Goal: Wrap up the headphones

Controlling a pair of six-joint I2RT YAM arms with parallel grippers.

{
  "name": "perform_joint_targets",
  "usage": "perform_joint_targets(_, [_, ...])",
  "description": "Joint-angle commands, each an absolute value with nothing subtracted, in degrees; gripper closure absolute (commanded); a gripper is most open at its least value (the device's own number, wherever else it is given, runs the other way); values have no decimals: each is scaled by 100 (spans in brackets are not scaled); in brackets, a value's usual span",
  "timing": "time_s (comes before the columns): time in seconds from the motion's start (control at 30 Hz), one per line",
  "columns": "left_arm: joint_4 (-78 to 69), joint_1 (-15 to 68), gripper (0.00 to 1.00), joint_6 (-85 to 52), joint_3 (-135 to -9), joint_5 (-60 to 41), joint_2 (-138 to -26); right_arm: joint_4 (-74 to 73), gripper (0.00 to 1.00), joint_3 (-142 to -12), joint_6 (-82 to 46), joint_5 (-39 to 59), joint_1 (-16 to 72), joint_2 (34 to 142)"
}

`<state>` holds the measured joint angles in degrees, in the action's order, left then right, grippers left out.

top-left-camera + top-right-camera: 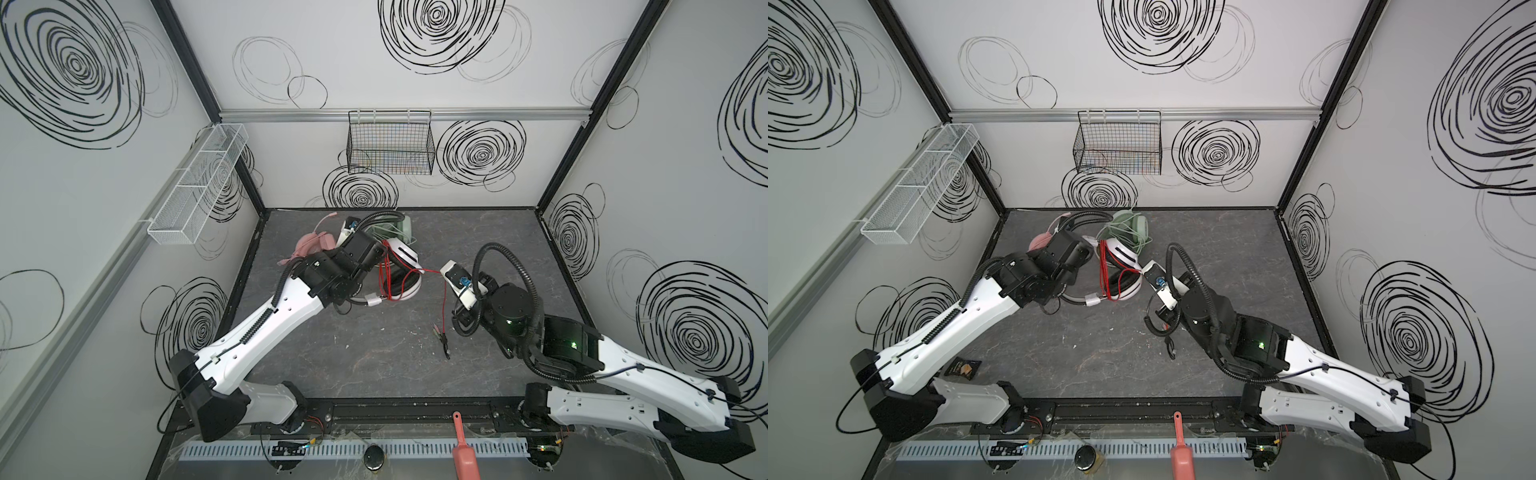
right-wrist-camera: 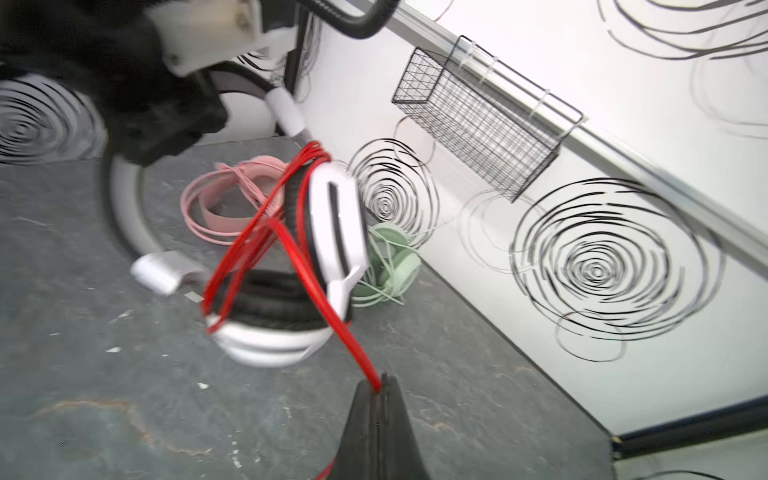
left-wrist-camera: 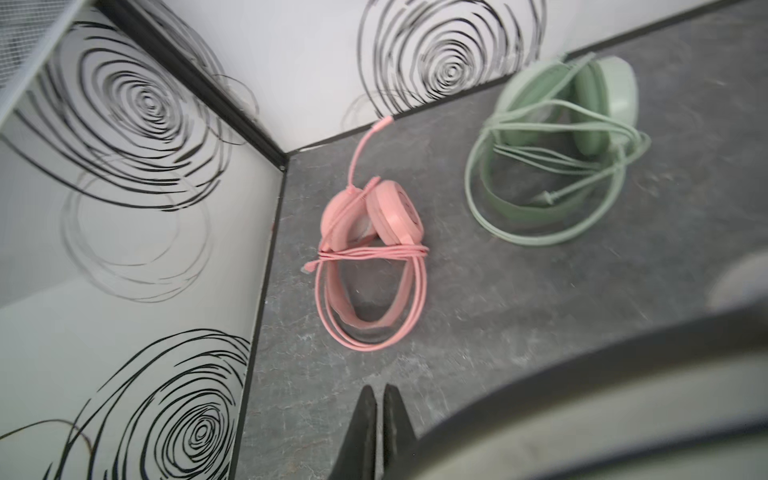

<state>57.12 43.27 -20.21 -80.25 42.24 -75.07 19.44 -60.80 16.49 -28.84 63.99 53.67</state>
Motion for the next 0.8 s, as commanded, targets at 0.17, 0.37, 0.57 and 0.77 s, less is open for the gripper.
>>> perform_joint_targets(0.17, [5479,5535,100,-1885,-7580,2363,-6815,1146,100,-6277,2796,-1985,5183,5842])
perform_joint_targets(0.37, [5317,5876,100,-1819,-7585,1285,-6432,670,100,-5921,2699,-513,4534,5900])
perform_joint_targets(0.57, [5554,6044,100,-1672,-7783,912,-6612,134,100,-5644,2401,1155,4058,5844])
perform_joint_targets(0.77, [5626,6259,100,-1739,-7620,1057,-6760,19,100,-5823,2355,1595,3943,5970])
